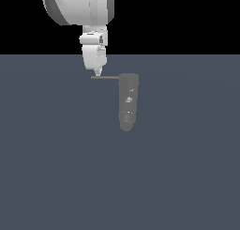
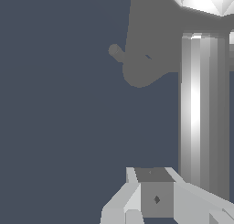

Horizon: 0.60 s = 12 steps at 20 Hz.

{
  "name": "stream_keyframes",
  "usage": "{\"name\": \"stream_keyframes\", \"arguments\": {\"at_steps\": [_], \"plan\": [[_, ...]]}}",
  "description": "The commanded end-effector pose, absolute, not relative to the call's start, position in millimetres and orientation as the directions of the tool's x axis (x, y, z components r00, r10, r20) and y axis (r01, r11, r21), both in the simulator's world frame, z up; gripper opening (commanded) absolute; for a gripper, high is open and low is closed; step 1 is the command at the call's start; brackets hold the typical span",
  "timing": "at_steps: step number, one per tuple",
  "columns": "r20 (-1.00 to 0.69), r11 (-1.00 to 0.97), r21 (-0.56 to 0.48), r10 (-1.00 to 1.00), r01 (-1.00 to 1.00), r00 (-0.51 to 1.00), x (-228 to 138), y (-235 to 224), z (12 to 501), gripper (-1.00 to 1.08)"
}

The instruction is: Turn on the faucet by rotating a designated handle.

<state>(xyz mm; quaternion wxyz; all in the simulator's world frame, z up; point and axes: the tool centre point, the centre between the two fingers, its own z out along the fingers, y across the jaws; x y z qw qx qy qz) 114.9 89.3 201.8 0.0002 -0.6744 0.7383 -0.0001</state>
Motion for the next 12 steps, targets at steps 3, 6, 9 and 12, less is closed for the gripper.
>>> {"name": "stream_keyframes", "arguments": {"at_steps": [3, 6, 9, 12], "plan": [[0.0, 0.09, 0.0, -0.996, -0.996, -0.09, 103.4, 90.0, 201.8, -1.0], [0.0, 0.09, 0.0, -0.996, -0.996, -0.09, 95.7, 90.4, 201.8, -1.0], [0.0, 0.09, 0.0, -0.996, -0.996, -0.09, 87.8, 90.9, 201.8, -1.0], [0.0, 0.09, 0.0, -0.996, -0.996, -0.09, 79.7, 91.3, 201.8, -1.0]]}}
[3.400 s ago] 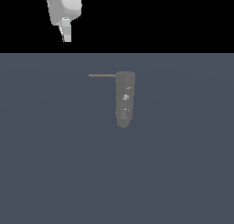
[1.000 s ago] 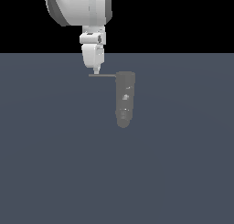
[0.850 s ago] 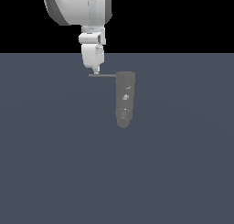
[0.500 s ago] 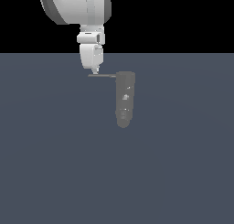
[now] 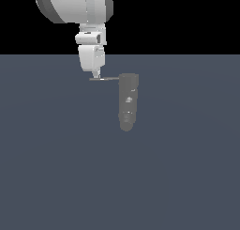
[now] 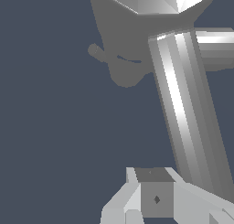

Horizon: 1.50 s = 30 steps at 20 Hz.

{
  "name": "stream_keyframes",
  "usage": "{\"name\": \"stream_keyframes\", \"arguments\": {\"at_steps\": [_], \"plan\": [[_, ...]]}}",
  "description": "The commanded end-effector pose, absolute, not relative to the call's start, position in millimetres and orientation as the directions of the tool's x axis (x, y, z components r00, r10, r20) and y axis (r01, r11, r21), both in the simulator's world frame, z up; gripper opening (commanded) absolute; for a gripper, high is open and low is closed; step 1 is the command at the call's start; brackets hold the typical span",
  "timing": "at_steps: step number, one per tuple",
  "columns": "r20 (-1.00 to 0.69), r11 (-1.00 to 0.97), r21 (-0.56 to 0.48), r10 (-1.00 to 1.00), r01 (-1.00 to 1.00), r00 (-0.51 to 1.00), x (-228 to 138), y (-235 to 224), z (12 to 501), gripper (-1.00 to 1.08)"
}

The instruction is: Turn on the faucet by rotating a designated handle.

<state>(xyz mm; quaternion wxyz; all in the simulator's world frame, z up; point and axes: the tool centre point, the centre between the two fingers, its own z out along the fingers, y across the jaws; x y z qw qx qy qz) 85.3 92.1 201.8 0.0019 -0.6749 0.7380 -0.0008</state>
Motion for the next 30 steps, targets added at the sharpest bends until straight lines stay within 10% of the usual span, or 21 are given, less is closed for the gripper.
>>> {"name": "stream_keyframes", "arguments": {"at_steps": [1, 30], "plan": [[0.0, 0.09, 0.0, -0.996, -0.996, -0.09, 77.0, 91.5, 201.8, -1.0], [0.0, 0.095, -0.002, -0.995, -0.995, -0.095, 7.9, 68.3, 201.7, -1.0]]}}
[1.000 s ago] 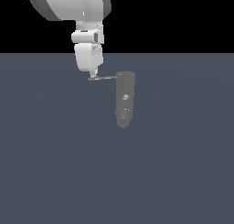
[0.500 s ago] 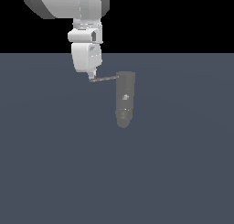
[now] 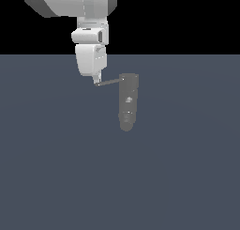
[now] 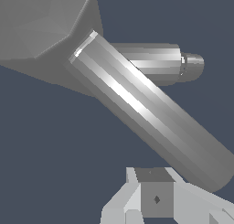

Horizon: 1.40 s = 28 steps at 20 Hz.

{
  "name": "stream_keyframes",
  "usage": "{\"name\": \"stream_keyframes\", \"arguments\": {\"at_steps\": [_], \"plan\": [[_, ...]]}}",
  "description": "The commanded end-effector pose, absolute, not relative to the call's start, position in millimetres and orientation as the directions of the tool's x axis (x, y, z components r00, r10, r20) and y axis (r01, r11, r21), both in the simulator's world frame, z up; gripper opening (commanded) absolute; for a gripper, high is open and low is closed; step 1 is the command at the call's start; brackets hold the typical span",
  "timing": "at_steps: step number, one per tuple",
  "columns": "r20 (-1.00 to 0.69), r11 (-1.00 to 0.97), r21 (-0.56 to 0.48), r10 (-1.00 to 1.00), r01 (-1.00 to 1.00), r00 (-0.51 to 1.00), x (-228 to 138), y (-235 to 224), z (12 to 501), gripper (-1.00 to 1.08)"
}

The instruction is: Turn on the faucet by rotating a designated handle.

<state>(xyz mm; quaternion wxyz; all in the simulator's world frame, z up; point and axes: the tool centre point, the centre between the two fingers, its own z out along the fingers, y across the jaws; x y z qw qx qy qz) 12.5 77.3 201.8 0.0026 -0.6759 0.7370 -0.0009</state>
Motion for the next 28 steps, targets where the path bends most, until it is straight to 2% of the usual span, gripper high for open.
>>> {"name": "stream_keyframes", "arguments": {"at_steps": [1, 21, 23, 28], "plan": [[0.0, 0.094, -0.002, -0.996, -0.996, -0.094, 5.3, 66.5, 201.6, -1.0], [0.0, 0.09, 0.0, -0.996, -0.996, -0.09, -48.4, 24.7, 201.7, -1.0], [-0.002, 0.085, -0.003, -0.996, -0.996, -0.085, -44.6, 30.0, 201.9, -1.0], [-0.001, 0.086, -0.002, -0.996, -0.996, -0.086, -47.1, 0.4, 201.8, -1.0]]}}
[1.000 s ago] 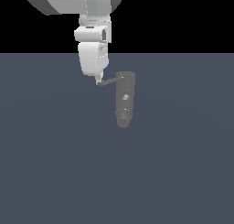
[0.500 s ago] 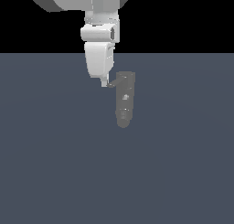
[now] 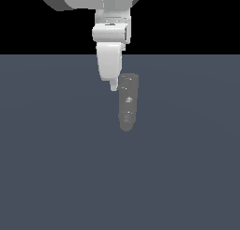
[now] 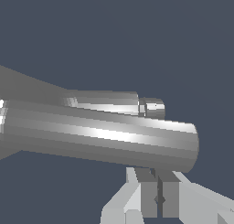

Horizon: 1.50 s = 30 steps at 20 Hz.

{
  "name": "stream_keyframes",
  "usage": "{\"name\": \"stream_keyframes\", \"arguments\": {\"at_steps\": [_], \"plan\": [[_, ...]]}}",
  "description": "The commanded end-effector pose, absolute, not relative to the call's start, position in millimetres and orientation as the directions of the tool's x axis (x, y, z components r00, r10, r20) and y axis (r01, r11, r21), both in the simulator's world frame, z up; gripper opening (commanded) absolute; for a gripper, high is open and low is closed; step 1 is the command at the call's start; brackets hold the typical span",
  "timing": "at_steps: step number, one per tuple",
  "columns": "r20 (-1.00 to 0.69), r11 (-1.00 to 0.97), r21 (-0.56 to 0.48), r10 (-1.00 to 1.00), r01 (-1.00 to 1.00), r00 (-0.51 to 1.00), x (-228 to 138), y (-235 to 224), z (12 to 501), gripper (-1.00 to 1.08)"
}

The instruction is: Turn on the faucet by rotating a designated handle.

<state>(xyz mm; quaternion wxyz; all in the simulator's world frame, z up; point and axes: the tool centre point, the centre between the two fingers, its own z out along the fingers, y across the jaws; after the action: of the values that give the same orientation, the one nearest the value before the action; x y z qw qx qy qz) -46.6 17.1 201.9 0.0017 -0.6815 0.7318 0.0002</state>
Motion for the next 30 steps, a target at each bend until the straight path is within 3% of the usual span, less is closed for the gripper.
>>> {"name": "stream_keyframes", "arguments": {"at_steps": [1, 13, 15, 30], "plan": [[-0.001, 0.086, -0.002, -0.996, -0.996, -0.086, -47.6, -5.7, 201.8, -1.0], [0.0, 0.089, 0.0, -0.996, -0.996, -0.089, -53.7, -80.0, 201.9, -1.0], [-0.003, 0.059, -0.001, -0.998, -0.998, -0.059, -50.4, -57.8, 201.8, -1.0], [-0.001, 0.075, -0.001, -0.997, -0.997, -0.075, -12.8, -111.9, 201.7, -1.0]]}}
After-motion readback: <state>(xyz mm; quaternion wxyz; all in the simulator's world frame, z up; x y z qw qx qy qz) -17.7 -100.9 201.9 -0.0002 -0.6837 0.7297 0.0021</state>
